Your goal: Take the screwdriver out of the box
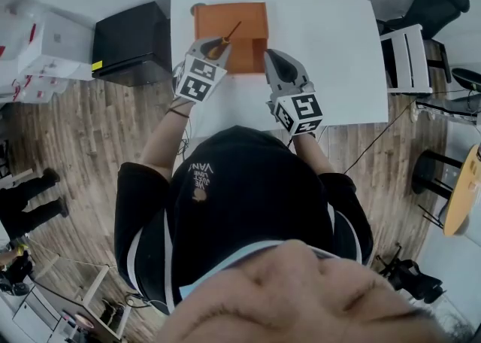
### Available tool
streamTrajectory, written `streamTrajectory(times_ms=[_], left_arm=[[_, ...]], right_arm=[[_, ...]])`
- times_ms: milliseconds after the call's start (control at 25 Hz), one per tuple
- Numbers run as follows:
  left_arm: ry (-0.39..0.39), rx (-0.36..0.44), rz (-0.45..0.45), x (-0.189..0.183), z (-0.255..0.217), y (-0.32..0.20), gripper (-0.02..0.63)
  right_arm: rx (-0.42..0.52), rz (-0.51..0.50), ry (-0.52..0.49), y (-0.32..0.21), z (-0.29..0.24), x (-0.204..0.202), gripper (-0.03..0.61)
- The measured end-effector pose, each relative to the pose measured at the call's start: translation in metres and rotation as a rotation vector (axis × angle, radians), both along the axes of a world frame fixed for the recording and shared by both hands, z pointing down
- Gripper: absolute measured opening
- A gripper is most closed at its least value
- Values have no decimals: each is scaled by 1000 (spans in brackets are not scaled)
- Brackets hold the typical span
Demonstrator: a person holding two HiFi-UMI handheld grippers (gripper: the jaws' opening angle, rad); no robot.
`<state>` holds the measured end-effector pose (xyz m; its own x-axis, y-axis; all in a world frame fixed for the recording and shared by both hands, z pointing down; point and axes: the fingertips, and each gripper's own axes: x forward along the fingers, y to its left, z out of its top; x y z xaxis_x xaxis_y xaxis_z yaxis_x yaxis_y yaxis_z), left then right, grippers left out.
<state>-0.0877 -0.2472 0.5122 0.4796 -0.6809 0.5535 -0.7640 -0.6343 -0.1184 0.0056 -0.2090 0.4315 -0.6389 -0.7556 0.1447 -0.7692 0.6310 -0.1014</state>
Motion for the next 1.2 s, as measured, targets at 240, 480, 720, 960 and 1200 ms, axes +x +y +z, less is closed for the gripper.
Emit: streamTrajectory(times_ms=[240,480,720,960,1200], left_arm=[[39,40,-9,-1,-16,4,77],[93,73,-34,-6,-33,10,77],[136,116,-69,-14,-44,17,77],[174,145,-104,-21,-57,26,77],[220,163,-131,-28,-71,32,77]], right_arm=[[5,-2,2,1,-2,-2,12],[7,-1,2,0,-3,-2,12],[13,-2,3,-1,-5,-3,12],[20,-5,1,1,-7,-1,12],[19,-11,0,1,-7,-5,12]])
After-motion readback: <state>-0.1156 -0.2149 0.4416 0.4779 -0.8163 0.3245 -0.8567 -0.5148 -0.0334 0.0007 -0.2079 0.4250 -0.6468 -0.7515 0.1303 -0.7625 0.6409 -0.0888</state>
